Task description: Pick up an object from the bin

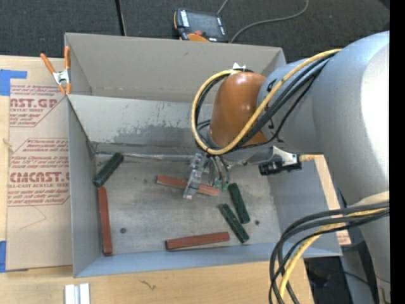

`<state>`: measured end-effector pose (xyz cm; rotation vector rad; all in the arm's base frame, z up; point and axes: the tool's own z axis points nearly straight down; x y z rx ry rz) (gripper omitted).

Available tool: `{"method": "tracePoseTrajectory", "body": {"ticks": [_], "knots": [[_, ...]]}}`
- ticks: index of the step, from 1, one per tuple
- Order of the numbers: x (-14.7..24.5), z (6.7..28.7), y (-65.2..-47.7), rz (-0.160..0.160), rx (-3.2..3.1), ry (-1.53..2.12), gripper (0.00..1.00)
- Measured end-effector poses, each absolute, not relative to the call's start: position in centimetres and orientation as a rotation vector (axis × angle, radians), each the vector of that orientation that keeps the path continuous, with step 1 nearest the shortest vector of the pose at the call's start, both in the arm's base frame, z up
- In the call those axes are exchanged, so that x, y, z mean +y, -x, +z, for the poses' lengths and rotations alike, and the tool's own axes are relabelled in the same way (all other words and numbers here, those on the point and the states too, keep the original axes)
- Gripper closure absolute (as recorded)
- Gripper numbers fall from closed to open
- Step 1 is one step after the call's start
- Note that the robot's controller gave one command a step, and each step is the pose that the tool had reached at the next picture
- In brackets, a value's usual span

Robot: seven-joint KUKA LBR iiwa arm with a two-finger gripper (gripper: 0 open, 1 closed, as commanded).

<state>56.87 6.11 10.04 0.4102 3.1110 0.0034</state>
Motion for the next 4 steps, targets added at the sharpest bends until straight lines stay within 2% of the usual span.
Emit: {"method": "tracePoseTrajectory", "body": {"ticks": [1, 2, 4], "knots": [[6.2, 15.9, -57.0, 0.004, 3.108, -0.408, 1.00], [6.2, 16.0, -57.0, 0.002, 3.113, -0.408, 1.00], [6.3, 19.8, -57.2, 0.003, 3.112, -0.405, 1.00]]}}
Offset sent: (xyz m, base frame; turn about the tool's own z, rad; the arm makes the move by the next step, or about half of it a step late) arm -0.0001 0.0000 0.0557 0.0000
